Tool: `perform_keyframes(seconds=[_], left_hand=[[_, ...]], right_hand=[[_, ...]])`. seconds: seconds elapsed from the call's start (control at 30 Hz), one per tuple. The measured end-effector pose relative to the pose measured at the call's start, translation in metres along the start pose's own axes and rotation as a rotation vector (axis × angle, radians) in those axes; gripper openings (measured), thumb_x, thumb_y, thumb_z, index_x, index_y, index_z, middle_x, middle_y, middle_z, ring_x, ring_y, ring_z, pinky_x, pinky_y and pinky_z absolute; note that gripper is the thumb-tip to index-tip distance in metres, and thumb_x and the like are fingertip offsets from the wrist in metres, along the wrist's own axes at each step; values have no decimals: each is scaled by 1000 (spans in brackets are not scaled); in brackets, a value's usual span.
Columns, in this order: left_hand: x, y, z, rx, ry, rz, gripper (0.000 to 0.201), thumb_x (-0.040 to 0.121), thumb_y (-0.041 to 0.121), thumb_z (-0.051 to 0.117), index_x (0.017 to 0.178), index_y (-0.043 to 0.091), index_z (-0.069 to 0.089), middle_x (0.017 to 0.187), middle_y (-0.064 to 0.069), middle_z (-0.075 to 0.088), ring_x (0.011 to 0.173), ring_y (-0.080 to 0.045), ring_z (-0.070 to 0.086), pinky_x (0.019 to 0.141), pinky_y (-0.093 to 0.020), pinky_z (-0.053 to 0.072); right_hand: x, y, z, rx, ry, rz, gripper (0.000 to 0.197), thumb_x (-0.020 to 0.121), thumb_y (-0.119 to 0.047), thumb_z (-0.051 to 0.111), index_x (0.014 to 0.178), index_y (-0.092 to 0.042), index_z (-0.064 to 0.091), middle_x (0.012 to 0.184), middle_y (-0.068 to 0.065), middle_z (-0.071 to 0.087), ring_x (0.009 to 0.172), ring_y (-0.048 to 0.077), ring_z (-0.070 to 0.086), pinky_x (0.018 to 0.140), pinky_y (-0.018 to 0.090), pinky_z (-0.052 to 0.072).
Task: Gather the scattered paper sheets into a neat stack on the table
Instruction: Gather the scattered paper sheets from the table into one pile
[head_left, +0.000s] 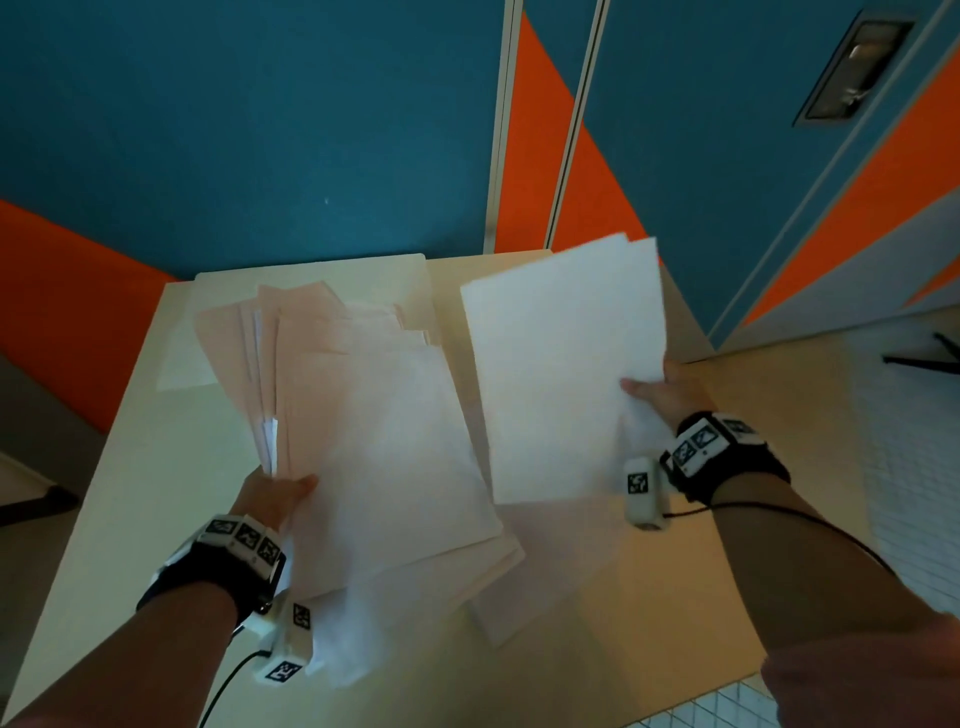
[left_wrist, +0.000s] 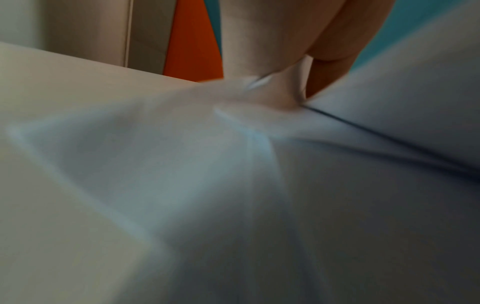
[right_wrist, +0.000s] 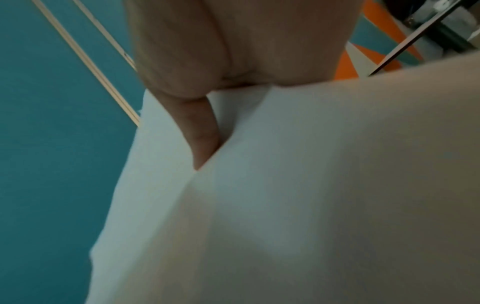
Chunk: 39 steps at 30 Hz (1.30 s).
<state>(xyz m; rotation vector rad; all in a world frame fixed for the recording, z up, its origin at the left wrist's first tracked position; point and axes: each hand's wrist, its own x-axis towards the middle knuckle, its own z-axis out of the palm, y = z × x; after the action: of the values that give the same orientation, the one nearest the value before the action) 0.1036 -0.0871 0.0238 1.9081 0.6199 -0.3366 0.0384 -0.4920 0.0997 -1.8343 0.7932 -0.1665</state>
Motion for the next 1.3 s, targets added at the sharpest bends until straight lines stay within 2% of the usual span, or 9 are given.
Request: perform_keyframes(seconds=[0.33,0.5,0.67,0.8,0.87,0.97,1.13,1.23,1.3], left_hand=[[-9,7,11,-37,-76,7,47,78,5,70,118,-14,55,115,-28,62,103,-42,62,91,-41,49],[-17,11,20,-160,-230,17,30,82,1,63,110,-11,59,85,-18,64,74,-29,59,78,-39,50],[-23,20,24,-223,-337,-52,60,79,72,40,96,21,67,99,-10,69,95,-28,62,90,-42,49],[-23,18,22,-239,-430,-61,93,57,80,55,127,19,56,123,-2,64,117,-23,57,110,-41,36],[-15,10,22,-223,-424,-8,86,51,51,83,119,3,60,91,-6,77,88,-22,71,102,-43,43],[-11,4,21,-149,-289,13,44,77,-5,68,117,-16,55,64,-6,70,72,-26,64,89,-44,48],[5,-12,7,-212,-136,20,35,79,-11,62,112,-19,55,56,-6,70,60,-24,65,68,-29,56],[15,-23,-7,-242,-105,8,35,79,-13,60,113,-17,55,40,4,64,35,-8,61,44,-16,53],[16,-26,-15,-252,-75,-11,36,78,-10,63,112,-19,55,55,-7,70,48,-21,66,61,-25,58]], right_hand=[[-22,-30,48,341,-364,43,43,72,-15,74,110,1,63,92,5,71,84,24,67,90,46,50],[-37,-20,86,305,-458,96,47,85,4,58,131,2,46,128,19,56,108,31,57,91,44,45],[-42,3,114,203,-651,141,103,37,-30,94,128,-5,52,124,13,60,113,31,57,101,50,43],[-38,9,128,91,-629,103,64,70,-4,77,128,-4,51,131,19,58,120,34,55,105,52,41],[-38,8,130,90,-645,100,63,72,-3,76,129,-5,50,132,17,58,120,32,55,106,51,40],[-36,7,136,111,-676,112,62,76,-16,73,131,-5,48,131,12,57,120,29,55,106,44,41],[-16,16,130,-103,-482,79,29,91,-29,55,116,-14,56,113,12,60,93,24,60,75,30,45],[1,39,108,-461,-277,128,54,83,-28,67,131,-13,46,137,13,45,122,34,48,94,38,45],[5,58,98,-653,-252,197,79,75,-37,73,141,-17,33,144,13,29,133,37,31,104,49,38]])
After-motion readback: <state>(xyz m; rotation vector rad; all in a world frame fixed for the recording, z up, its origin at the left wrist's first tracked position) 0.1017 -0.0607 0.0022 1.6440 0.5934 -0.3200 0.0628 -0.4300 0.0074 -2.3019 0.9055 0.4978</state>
